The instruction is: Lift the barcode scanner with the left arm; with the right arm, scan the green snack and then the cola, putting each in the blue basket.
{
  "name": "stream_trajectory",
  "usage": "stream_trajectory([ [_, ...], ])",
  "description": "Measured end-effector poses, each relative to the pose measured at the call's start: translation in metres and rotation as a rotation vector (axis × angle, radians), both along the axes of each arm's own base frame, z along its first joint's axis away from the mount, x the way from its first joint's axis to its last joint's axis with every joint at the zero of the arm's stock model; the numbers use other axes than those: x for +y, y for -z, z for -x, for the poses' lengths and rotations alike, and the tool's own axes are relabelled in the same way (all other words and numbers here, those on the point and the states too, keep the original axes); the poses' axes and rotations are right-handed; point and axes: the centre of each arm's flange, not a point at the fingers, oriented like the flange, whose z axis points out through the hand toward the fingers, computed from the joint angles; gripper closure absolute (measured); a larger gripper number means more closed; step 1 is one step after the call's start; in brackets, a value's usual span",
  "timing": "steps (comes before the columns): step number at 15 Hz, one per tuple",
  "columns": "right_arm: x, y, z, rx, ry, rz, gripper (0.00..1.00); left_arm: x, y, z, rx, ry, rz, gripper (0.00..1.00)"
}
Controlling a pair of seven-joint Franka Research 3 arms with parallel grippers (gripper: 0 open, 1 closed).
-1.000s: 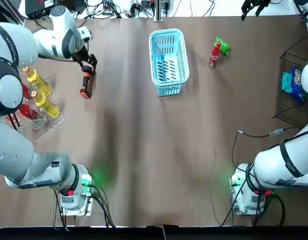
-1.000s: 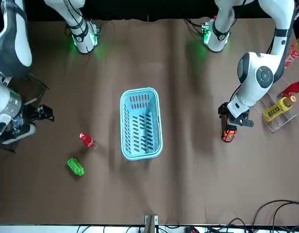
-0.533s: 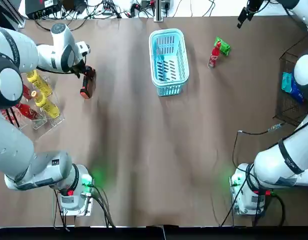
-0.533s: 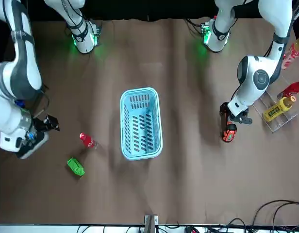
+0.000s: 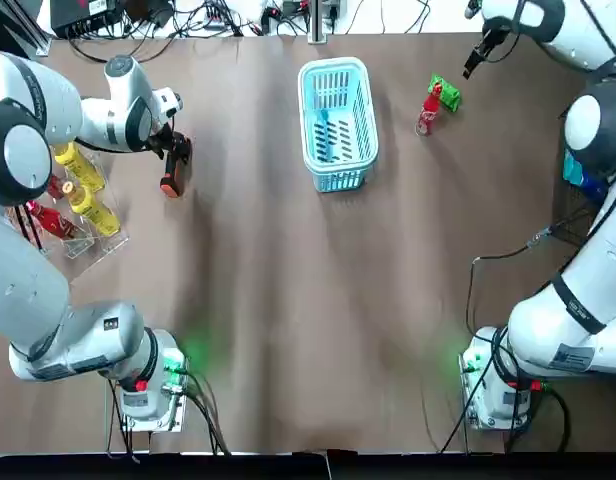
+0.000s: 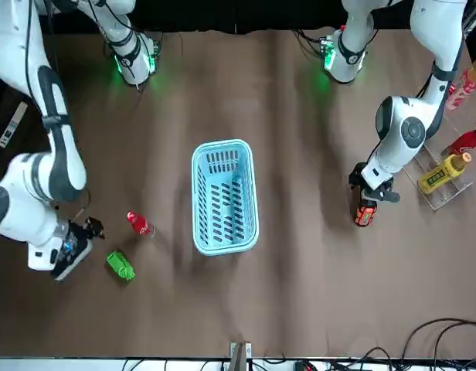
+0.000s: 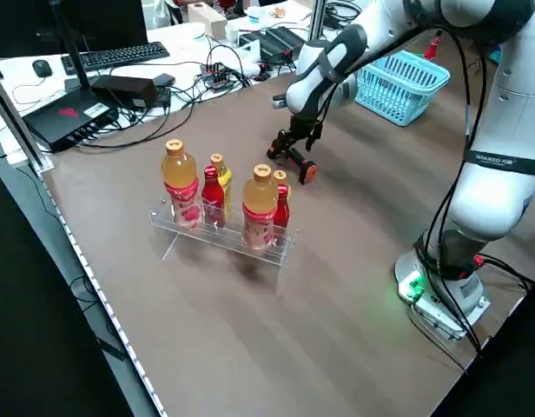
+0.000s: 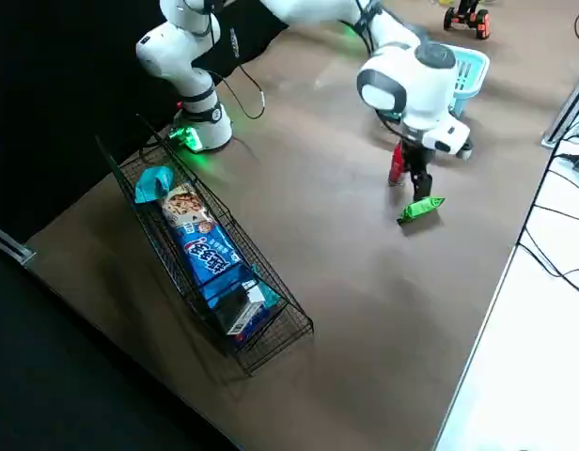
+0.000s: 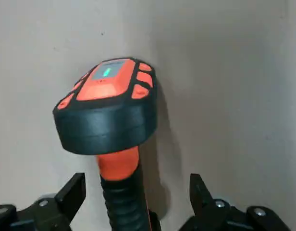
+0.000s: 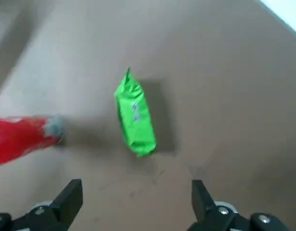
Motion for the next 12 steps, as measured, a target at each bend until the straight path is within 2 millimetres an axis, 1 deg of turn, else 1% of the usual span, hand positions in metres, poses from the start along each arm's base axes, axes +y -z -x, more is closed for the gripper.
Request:
stream_trajectory([
  [1,0.001,0.011,-0.003,-0.017,-0.011,-0.001,0.0,0.003,0.004,-0.001,0.002,-0.006,0.003,0.05],
  [3,0.003,0.029,-0.006,-0.021,-0.047,-0.001,0.0,0.007,0.009,-0.003,0.003,-0.014,0.006,0.13],
  [4,0.004,0.037,-0.006,-0.023,-0.06,-0.001,0.01,0.008,0.01,-0.004,0.004,-0.016,0.007,0.14],
  [5,0.004,0.042,-0.007,-0.023,-0.068,-0.001,0.01,0.008,0.01,-0.005,0.004,-0.017,0.007,0.21],
  [6,0.005,0.047,-0.006,-0.017,-0.077,-0.002,0.05,0.008,0.01,-0.005,0.004,-0.017,0.008,0.22],
  [8,0.01,0.059,-0.006,-0.003,-0.108,-0.005,0.07,0.008,0.01,-0.006,0.003,-0.017,0.008,0.26],
  [9,0.02,0.074,-0.004,0.016,-0.14,-0.014,0.07,0.008,0.01,-0.007,0.002,-0.017,0.008,0.3],
  [10,0.028,0.081,-0.003,0.022,-0.154,-0.017,0.07,0.008,0.01,-0.007,0.001,-0.017,0.008,0.3],
  [11,0.036,0.089,-0.004,0.022,-0.164,-0.019,0.07,0.008,0.01,-0.007,0.001,-0.016,0.008,0.36],
  [12,0.041,0.094,-0.006,0.009,-0.169,-0.019,0.07,0.008,0.01,-0.007,0.001,-0.017,0.008,0.36],
])
